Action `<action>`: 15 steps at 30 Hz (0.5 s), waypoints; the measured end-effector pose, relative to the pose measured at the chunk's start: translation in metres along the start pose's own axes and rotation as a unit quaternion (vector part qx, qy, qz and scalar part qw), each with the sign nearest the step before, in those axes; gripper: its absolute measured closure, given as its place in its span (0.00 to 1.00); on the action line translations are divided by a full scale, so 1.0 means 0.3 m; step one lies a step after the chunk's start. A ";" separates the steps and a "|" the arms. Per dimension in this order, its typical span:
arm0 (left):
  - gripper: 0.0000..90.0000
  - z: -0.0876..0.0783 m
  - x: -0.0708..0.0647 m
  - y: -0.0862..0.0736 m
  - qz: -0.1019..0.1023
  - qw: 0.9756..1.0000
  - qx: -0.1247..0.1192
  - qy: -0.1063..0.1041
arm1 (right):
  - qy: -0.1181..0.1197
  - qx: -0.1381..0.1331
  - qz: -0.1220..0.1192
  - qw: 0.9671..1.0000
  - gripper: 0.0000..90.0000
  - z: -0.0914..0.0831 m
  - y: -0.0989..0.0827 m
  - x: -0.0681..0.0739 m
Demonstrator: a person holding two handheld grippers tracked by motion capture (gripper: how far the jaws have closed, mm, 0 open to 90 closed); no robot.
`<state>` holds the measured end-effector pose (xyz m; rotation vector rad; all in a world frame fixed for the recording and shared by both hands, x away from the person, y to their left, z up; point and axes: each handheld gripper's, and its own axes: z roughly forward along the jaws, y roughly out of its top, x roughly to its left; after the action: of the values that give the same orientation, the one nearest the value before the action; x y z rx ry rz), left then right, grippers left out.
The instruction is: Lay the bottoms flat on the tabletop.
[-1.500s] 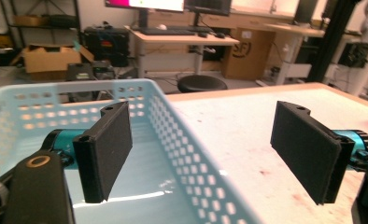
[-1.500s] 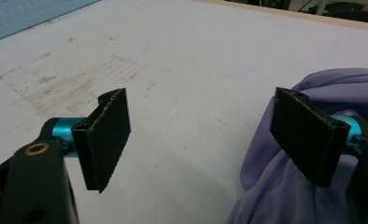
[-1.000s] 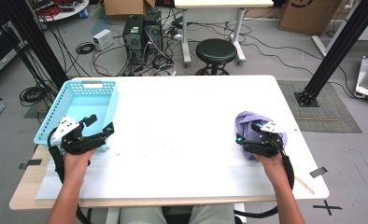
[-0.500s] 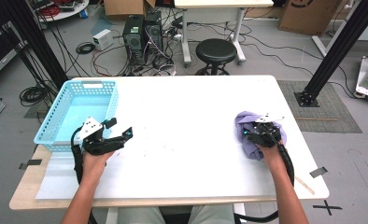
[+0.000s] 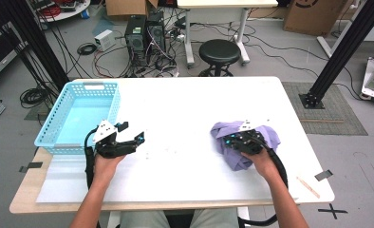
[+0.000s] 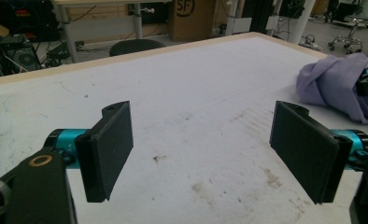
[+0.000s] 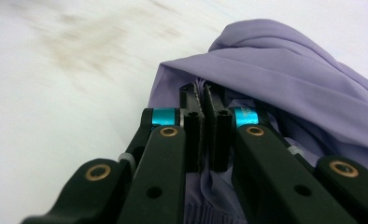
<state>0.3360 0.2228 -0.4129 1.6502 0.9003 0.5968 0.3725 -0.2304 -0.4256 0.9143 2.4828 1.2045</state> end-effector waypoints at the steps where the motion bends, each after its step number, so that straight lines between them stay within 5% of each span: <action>1: 0.24 0.005 0.001 -0.001 -0.001 1.000 0.001 -0.001 | 0.017 -0.006 -0.004 1.000 0.97 0.015 0.013 0.015; 3: 0.24 0.015 0.005 -0.003 -0.004 1.000 0.002 -0.003 | 0.044 -0.029 -0.010 0.999 0.94 0.034 0.036 0.036; 6: 0.24 0.031 0.006 -0.009 -0.008 1.000 0.007 -0.007 | 0.034 -0.066 0.004 0.997 0.77 0.017 0.058 0.040; 10: 0.25 0.048 -0.003 -0.016 -0.008 1.000 0.011 -0.012 | -0.027 -0.096 0.035 0.994 0.68 -0.062 0.039 -0.001; 15: 0.26 0.069 -0.020 -0.026 -0.009 1.000 0.016 -0.021 | -0.111 -0.068 0.064 0.989 0.60 -0.125 -0.027 -0.056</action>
<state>0.3465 0.2066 -0.4254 1.6750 0.8971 0.5350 0.3648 -0.2682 -0.4091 1.1182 2.1700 1.2203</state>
